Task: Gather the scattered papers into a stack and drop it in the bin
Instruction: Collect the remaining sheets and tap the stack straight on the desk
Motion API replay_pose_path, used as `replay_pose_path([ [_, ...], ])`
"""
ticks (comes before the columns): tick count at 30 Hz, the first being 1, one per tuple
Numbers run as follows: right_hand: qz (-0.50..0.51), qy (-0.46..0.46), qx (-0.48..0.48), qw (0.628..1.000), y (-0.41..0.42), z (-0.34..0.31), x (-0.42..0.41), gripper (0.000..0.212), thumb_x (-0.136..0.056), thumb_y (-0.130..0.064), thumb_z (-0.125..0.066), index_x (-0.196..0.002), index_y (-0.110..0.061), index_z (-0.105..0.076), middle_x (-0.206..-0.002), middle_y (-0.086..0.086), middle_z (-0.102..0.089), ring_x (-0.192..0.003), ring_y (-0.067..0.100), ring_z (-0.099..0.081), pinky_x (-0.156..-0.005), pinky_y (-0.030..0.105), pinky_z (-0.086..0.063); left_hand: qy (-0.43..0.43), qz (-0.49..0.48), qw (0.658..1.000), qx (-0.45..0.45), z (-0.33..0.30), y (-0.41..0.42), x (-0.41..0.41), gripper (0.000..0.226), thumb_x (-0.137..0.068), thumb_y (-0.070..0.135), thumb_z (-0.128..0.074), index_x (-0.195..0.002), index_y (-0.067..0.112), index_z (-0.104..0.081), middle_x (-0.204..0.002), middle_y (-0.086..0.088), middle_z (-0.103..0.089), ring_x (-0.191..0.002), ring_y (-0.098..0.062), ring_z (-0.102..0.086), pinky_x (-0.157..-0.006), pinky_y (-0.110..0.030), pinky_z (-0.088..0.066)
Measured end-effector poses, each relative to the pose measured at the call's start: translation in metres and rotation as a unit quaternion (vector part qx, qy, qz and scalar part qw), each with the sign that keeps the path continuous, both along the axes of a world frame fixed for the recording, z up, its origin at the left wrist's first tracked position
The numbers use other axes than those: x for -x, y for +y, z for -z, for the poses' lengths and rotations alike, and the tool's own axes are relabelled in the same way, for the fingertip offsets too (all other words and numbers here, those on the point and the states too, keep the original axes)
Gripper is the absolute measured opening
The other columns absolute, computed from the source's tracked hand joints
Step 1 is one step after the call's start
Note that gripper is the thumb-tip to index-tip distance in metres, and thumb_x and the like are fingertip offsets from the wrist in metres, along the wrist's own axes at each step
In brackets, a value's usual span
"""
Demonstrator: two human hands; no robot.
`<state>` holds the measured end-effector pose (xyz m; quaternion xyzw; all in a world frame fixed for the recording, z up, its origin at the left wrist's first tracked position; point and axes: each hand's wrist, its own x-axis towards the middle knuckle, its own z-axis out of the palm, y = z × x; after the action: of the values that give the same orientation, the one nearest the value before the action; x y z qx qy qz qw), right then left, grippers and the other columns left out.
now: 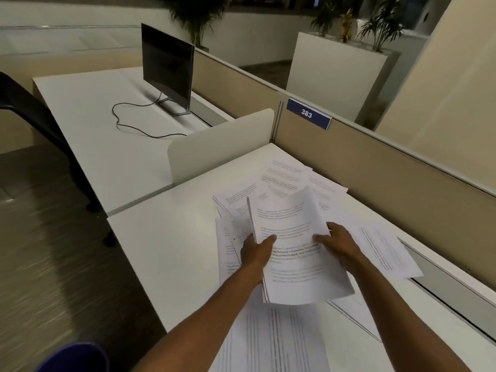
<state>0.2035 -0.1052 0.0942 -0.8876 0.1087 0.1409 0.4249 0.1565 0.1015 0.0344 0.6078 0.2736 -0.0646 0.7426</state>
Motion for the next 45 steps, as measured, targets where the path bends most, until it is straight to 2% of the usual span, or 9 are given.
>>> replay_pose_path([
  [3,-0.031,0.014,0.032,0.999,0.038,0.001,-0.054,0.036,-0.088,-0.014,-0.070,-0.124,-0.009,-0.065,-0.122,0.014,-0.069,-0.108,0.035,-0.067,-0.100,0.049,-0.054,0.030,-0.046,0.998,-0.024,0.005,0.013,-0.039,0.042,-0.093,0.027,-0.071,-0.132,0.011,-0.064,-0.133,-0.010,-0.066,-0.102,-0.020,-0.065,-0.083,-0.026,-0.054],
  [9,-0.056,0.025,0.098,0.993,0.083,0.022,-0.128,0.035,-0.089,-0.014,-0.067,-0.123,-0.009,-0.062,-0.125,0.015,-0.065,-0.115,0.034,-0.061,-0.097,0.043,-0.049,0.134,-0.066,0.984,-0.101,0.014,0.023,-0.091,0.054,-0.093,0.027,-0.066,-0.137,-0.003,-0.052,-0.148,-0.019,-0.033,-0.132,-0.035,-0.046,-0.101,-0.041,-0.053],
  [18,-0.129,0.010,0.148,0.980,0.108,0.073,-0.165,0.031,-0.091,-0.013,-0.063,-0.118,0.002,-0.058,-0.119,0.019,-0.062,-0.112,0.033,-0.060,-0.094,0.043,-0.053,0.152,-0.108,0.980,-0.075,0.027,0.029,-0.116,0.065,-0.088,0.024,-0.067,-0.143,-0.001,-0.043,-0.148,-0.018,-0.031,-0.127,-0.033,-0.052,-0.090,-0.035,-0.051],
  [25,-0.112,-0.025,0.166,0.979,0.107,0.094,-0.173,0.039,-0.084,-0.034,-0.074,-0.111,-0.009,-0.064,-0.116,0.011,-0.066,-0.112,0.032,-0.062,-0.097,0.050,-0.053,0.129,-0.115,0.983,-0.059,0.037,0.033,-0.127,0.073,-0.086,0.027,-0.072,-0.151,0.013,-0.040,-0.146,-0.014,-0.053,-0.133,-0.034,-0.052,-0.108,-0.051,-0.049],
  [30,-0.090,-0.022,0.122,0.988,0.098,0.096,-0.175,0.053,-0.084,-0.037,-0.076,-0.129,-0.016,-0.057,-0.131,0.008,-0.063,-0.124,0.033,-0.058,-0.107,0.056,-0.047,0.058,-0.107,0.989,-0.087,0.033,0.025,-0.130,0.062,-0.096,0.005,-0.060,-0.153,0.009,-0.037,-0.153,-0.011,-0.049,-0.139,-0.030,-0.051,-0.112,-0.048,-0.048],
  [36,-0.012,-0.069,-0.117,0.991,0.064,0.085,-0.160,0.048,-0.090,-0.025,-0.075,-0.135,-0.023,-0.058,-0.132,-0.006,-0.067,-0.123,0.019,-0.062,-0.104,0.041,-0.048,-0.105,-0.027,0.977,-0.182,0.005,0.014,-0.111,0.045,-0.100,0.019,-0.059,-0.142,0.024,-0.044,-0.137,-0.004,-0.059,-0.125,-0.023,-0.059,-0.098,-0.038,-0.058],
  [41,0.052,-0.067,-0.155,0.984,0.032,0.081,-0.144,0.042,-0.107,-0.022,-0.043,-0.147,-0.011,-0.044,-0.144,0.009,-0.055,-0.142,0.032,-0.044,-0.105,0.044,-0.046,-0.268,0.088,0.924,-0.259,-0.022,-0.004,-0.079,0.039,-0.098,0.033,-0.061,-0.134,0.022,-0.050,-0.116,-0.003,-0.065,-0.095,-0.007,-0.062,-0.077,-0.002,-0.047],
  [43,0.116,-0.003,-0.193,0.974,0.017,0.083,-0.124,0.047,-0.109,-0.013,-0.022,-0.133,0.007,-0.058,-0.121,0.005,-0.070,-0.128,0.009,-0.058,-0.105,0.029,-0.048,-0.324,0.120,0.890,-0.298,-0.029,-0.014,-0.065,0.042,-0.097,0.034,-0.062,-0.134,0.017,-0.054,-0.113,-0.007,-0.066,-0.096,-0.016,-0.064,-0.084,-0.013,-0.053],
  [45,0.210,-0.018,-0.295,0.932,0.023,0.079,-0.116,0.060,-0.110,-0.006,-0.025,-0.096,-0.025,-0.080,-0.078,-0.017,-0.077,-0.083,-0.007,-0.073,-0.082,0.020,-0.057,-0.348,0.125,0.872,-0.321,-0.035,-0.020,-0.052,0.045,-0.096,0.036,-0.062,-0.135,0.016,-0.056,-0.115,-0.007,-0.066,-0.098,-0.021,-0.065,-0.091,-0.023,-0.056],
])
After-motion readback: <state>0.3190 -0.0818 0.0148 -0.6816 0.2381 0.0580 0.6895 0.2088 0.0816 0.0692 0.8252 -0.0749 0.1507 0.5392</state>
